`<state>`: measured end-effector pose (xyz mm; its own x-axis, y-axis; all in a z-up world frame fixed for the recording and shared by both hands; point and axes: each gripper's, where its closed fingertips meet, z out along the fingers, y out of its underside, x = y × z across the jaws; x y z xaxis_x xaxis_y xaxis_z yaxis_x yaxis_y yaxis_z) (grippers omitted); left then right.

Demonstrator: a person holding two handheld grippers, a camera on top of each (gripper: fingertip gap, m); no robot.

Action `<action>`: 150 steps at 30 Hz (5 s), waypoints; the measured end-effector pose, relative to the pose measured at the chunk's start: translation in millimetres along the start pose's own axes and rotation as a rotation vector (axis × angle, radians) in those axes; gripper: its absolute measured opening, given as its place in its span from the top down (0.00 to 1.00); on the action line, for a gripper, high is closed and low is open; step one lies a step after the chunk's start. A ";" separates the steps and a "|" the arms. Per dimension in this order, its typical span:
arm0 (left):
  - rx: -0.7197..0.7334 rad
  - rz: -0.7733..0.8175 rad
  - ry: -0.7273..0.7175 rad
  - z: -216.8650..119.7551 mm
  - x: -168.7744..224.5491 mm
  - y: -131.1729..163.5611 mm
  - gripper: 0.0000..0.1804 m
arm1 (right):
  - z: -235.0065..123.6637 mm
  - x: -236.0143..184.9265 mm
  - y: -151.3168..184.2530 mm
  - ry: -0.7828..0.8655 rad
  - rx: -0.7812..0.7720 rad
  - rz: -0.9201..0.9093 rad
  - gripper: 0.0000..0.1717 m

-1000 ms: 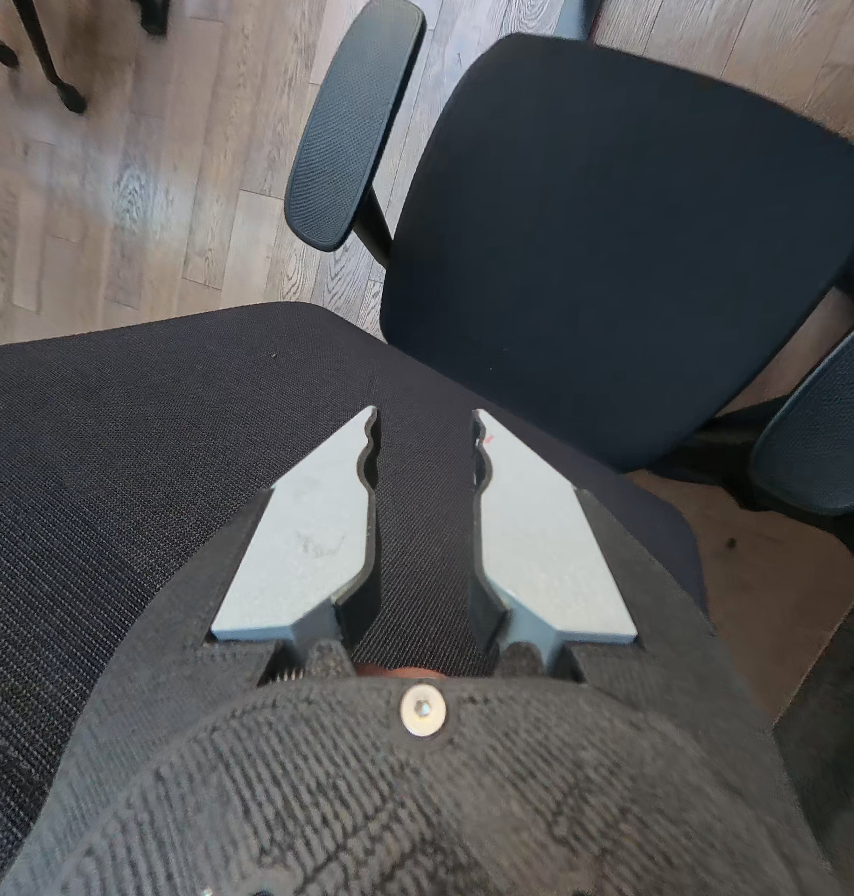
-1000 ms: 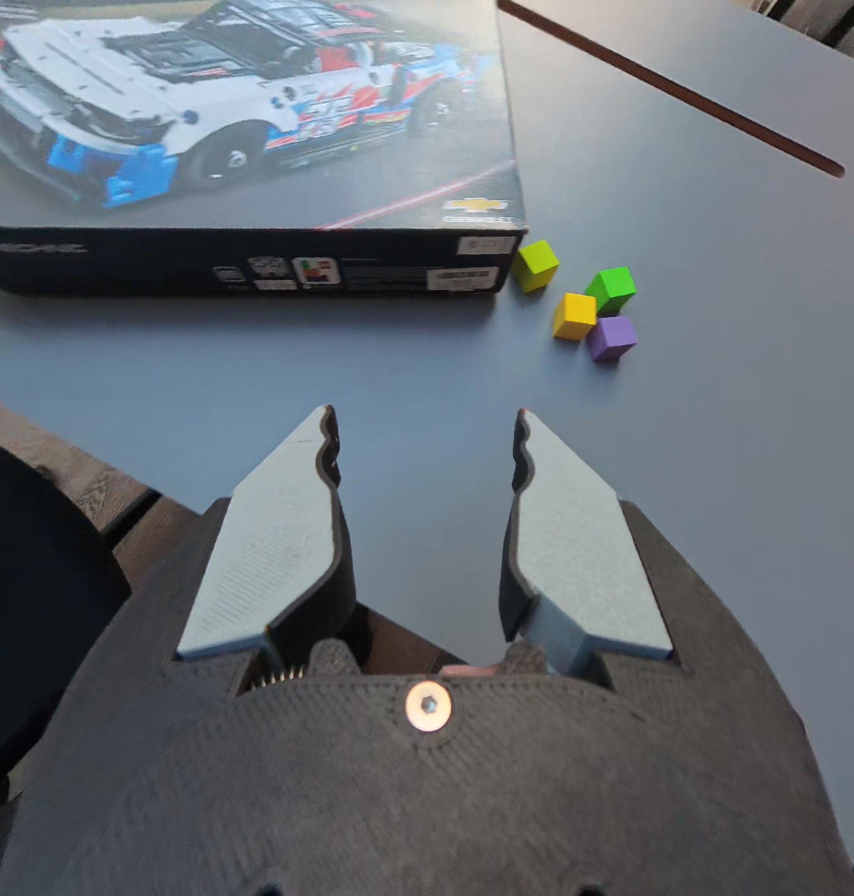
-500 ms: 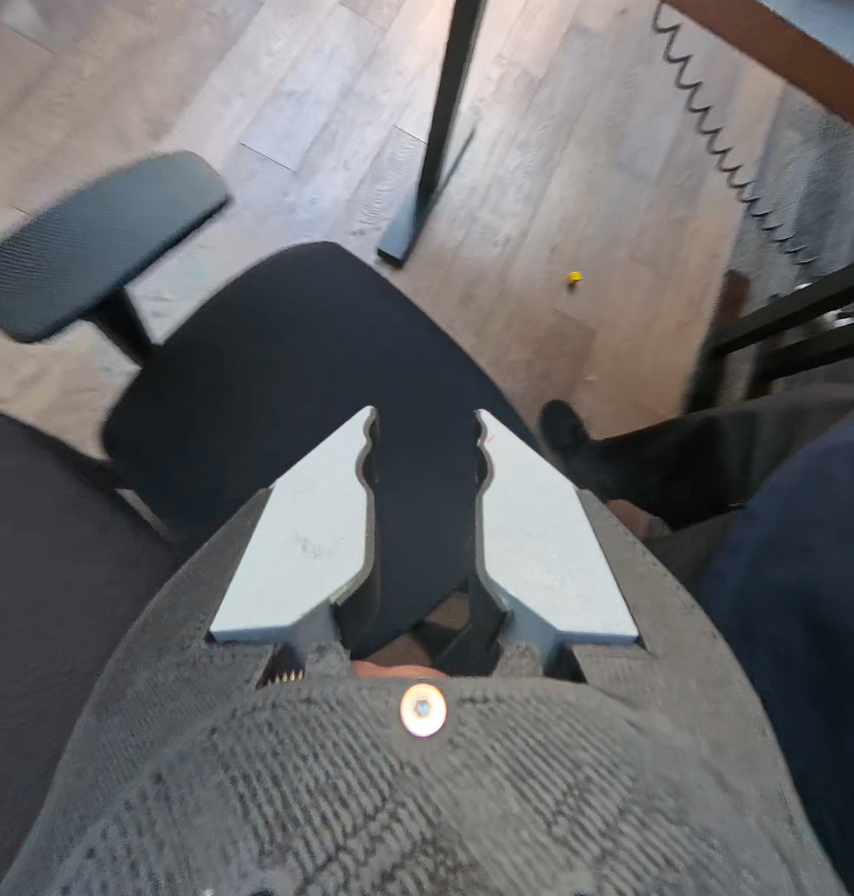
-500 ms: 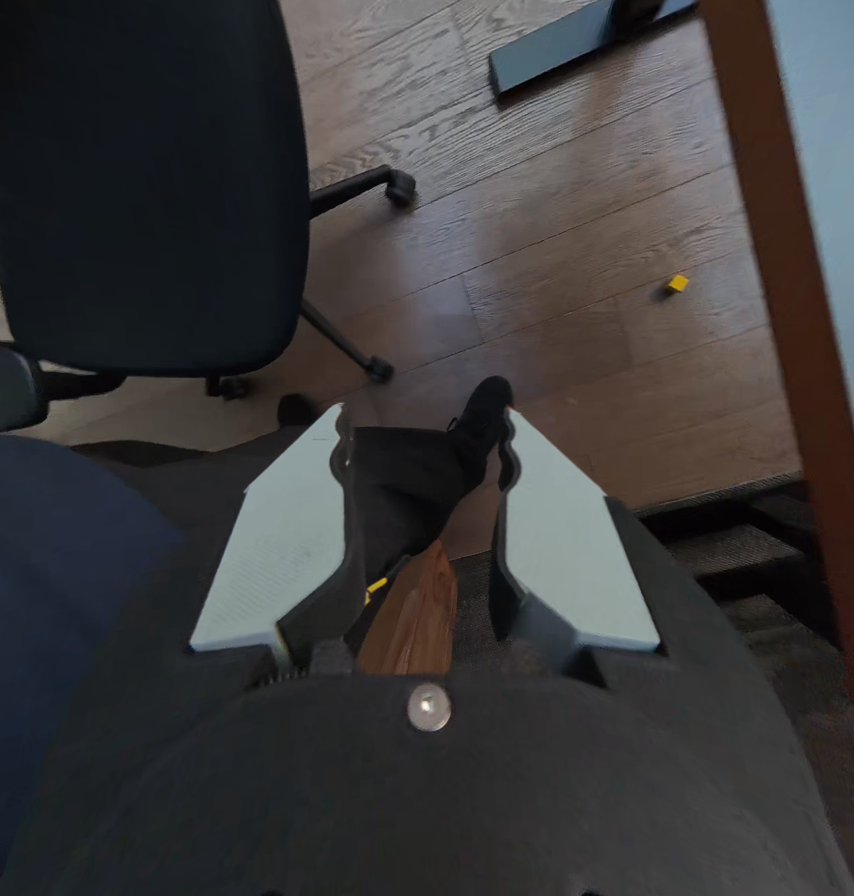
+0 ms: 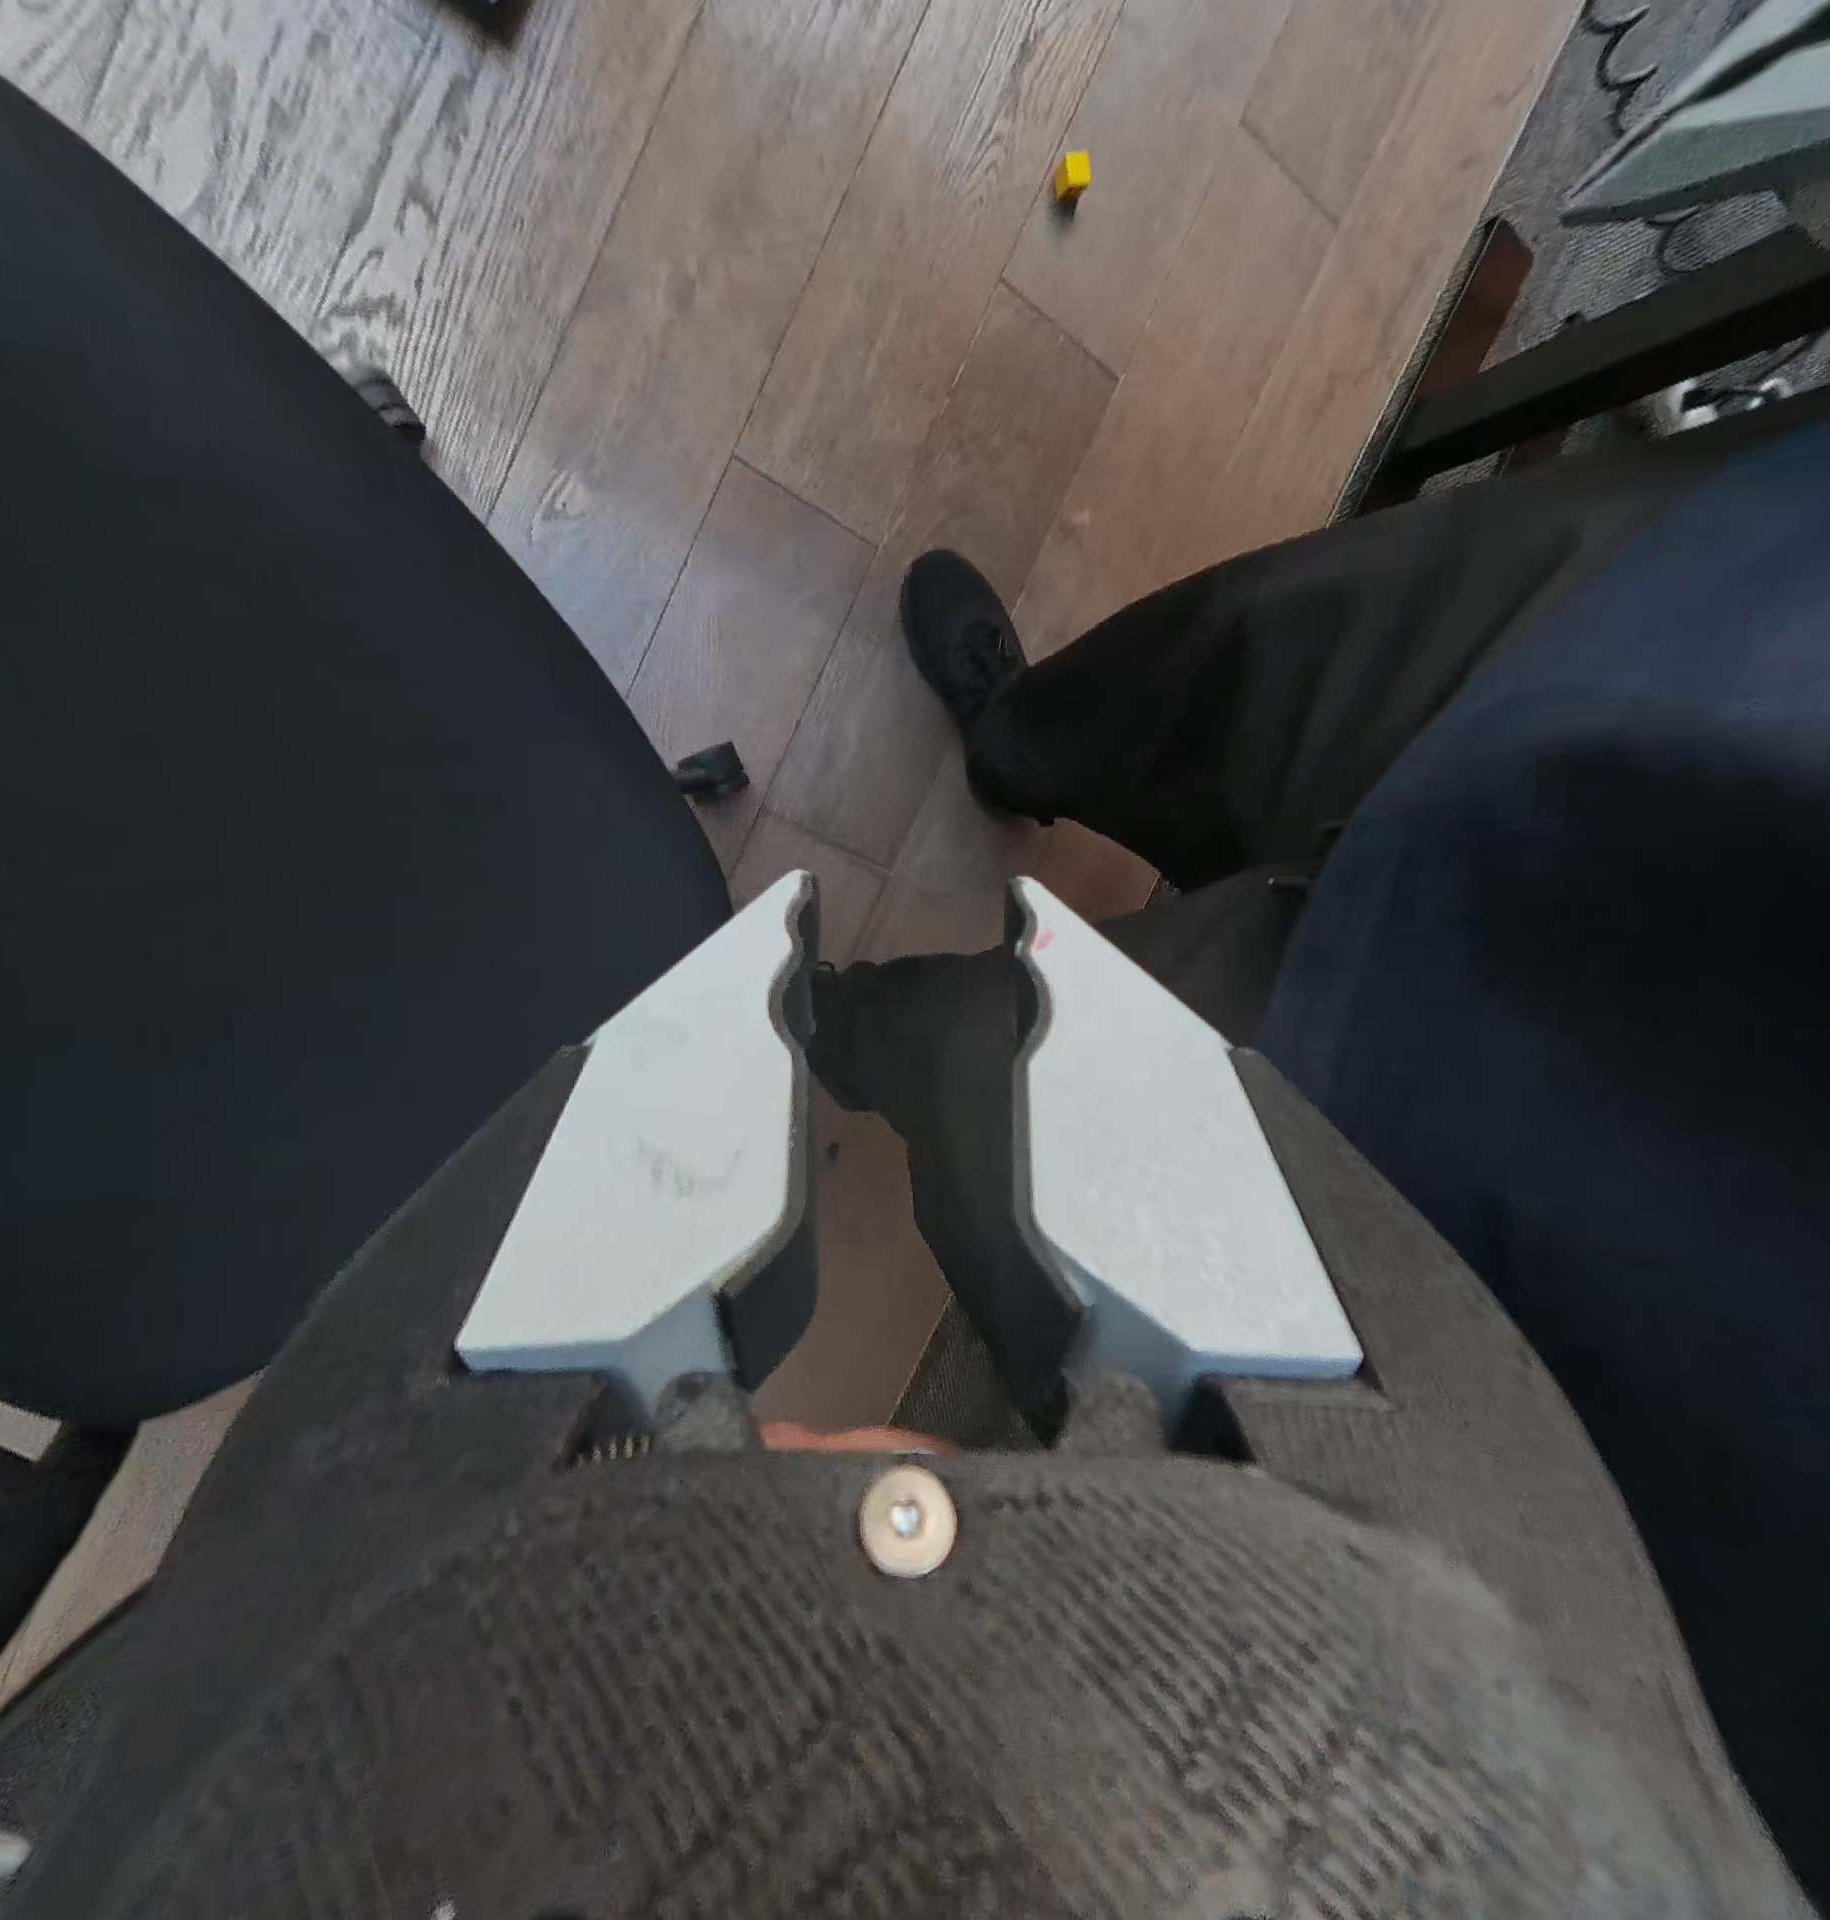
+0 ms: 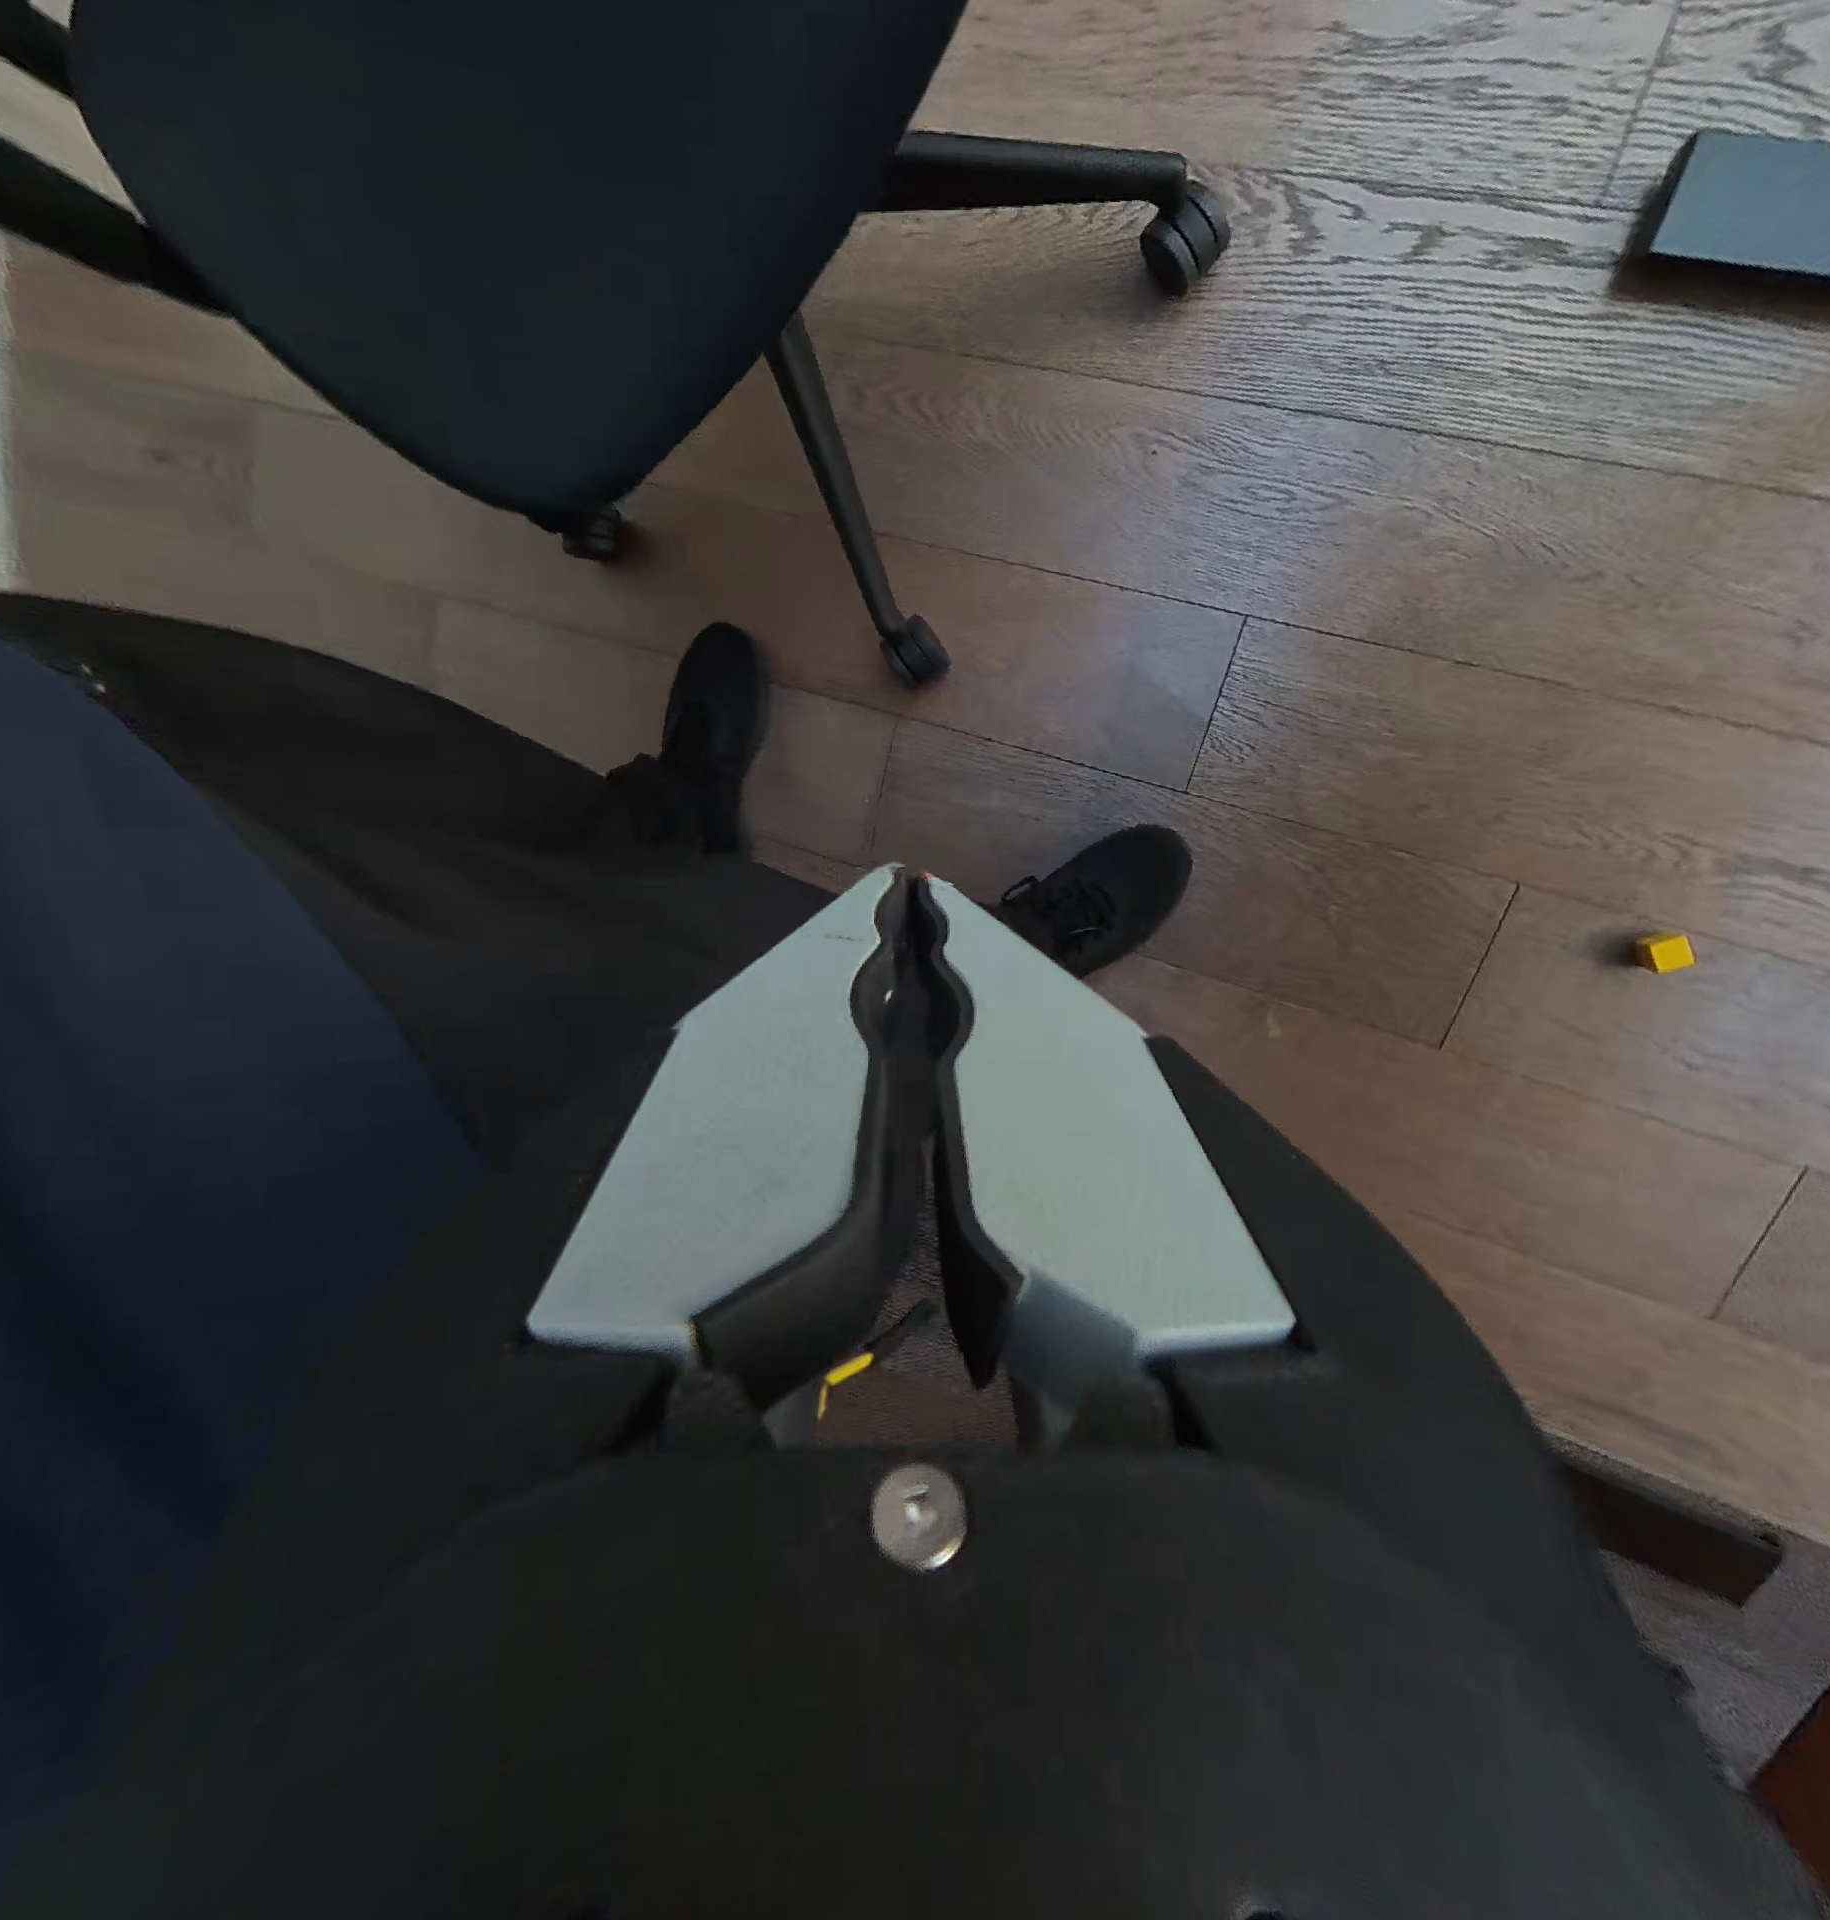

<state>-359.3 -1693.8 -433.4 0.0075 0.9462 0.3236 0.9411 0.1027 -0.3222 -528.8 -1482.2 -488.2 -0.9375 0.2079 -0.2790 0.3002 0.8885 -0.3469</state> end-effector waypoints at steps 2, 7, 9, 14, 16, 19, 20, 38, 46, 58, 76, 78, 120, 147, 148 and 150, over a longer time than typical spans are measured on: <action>-0.037 -0.034 -0.023 3.0 12.9 5.5 0.82 | 12.5 13.7 5.1 -0.006 -0.034 -0.097 1.00; -0.074 -0.044 -0.061 -0.7 41.0 15.1 0.83 | 18.4 102.5 0.4 0.258 -0.102 -0.353 1.00; -0.088 -0.027 -0.086 -0.9 41.6 20.1 0.83 | 14.6 97.0 -10.2 0.213 -0.066 -0.377 1.00; -0.061 -0.098 -0.043 11.6 33.7 20.7 0.83 | 21.0 93.1 -14.7 0.411 -0.080 -0.671 1.00; -0.033 -0.104 -0.010 22.2 26.2 14.6 0.83 | 23.5 86.5 -12.9 0.381 -0.106 -0.583 0.94; -0.012 -0.091 0.065 47.2 15.0 5.8 0.83 | 26.2 80.1 -11.9 0.366 -0.172 -0.415 0.81; -0.018 -0.069 0.086 57.8 11.4 5.0 0.83 | 26.5 76.8 -12.3 0.365 -0.186 -0.349 0.79; -0.096 -0.316 0.117 388.9 -44.8 13.2 0.84 | 290.3 246.2 101.5 0.217 -0.426 0.665 0.63; -0.168 -0.459 0.253 472.5 -54.6 22.8 0.85 | 377.9 501.3 197.5 0.430 -0.380 0.903 0.60; -0.323 -0.397 0.215 465.1 -84.4 9.3 0.88 | 441.6 646.5 292.8 0.457 -0.538 0.921 0.76; -0.177 -0.312 0.361 448.5 -28.9 -12.8 0.98 | 435.4 434.6 175.3 0.265 -0.320 0.957 0.86; -0.158 -0.294 0.337 443.6 -16.5 -12.5 0.98 | 406.7 368.6 137.1 0.227 -0.297 0.942 0.87; -0.428 0.552 -0.160 109.5 10.6 -215.3 0.91 | -263.9 293.6 271.8 0.812 0.378 1.034 0.86; -0.297 1.158 0.530 154.4 165.4 -331.1 0.88 | -254.9 234.1 232.1 0.821 0.419 1.307 0.76; -0.285 1.193 0.565 155.0 172.0 -336.4 0.89 | -254.6 225.2 227.6 0.830 0.416 1.346 0.76; -0.263 1.263 0.633 156.3 184.4 -344.2 0.89 | -251.8 205.0 213.7 0.842 0.417 1.415 0.76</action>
<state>-734.7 -1506.7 -401.9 0.9499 0.0587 0.3069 0.2243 -0.8120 -0.5388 -701.2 -1146.7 -394.0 0.2995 0.9504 -0.0839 0.8153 -0.3006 -0.4949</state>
